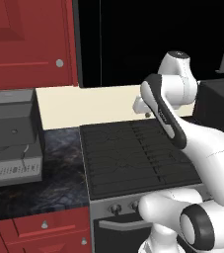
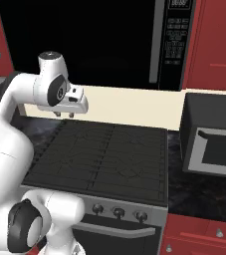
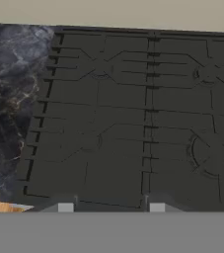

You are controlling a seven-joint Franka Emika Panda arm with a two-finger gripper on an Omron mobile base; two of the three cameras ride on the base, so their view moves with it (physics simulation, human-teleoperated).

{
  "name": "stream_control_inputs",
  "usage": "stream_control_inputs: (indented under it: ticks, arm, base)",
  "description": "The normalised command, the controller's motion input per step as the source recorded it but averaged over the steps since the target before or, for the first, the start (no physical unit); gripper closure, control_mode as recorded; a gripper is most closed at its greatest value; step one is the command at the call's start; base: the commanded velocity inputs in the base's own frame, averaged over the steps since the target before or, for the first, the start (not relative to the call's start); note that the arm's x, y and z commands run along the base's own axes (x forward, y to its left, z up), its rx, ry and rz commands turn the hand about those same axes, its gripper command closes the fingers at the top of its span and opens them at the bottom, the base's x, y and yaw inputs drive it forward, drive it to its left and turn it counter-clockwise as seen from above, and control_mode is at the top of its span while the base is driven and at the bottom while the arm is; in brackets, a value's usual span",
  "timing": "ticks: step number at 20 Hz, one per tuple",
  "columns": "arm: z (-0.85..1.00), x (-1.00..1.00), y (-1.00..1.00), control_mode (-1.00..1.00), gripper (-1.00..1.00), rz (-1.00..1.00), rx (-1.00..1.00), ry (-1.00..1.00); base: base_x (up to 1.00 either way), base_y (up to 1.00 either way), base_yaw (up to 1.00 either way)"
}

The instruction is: Navigate to the dishwasher.

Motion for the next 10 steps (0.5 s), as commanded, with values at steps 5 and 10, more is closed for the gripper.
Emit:
stream_control_inputs:
  ticks: [5, 10]
  arm:
    - [0.0, -0.65, 0.01, -1.0, -1.0, 0.01, 0.0, -0.02]
    - [0.0, -1.0, 0.0, -1.0, -1.0, 0.0, 0.0, -0.11]
  base:
    - [0.0, 0.0, 0.0]
    - [0.0, 0.0, 0.0]
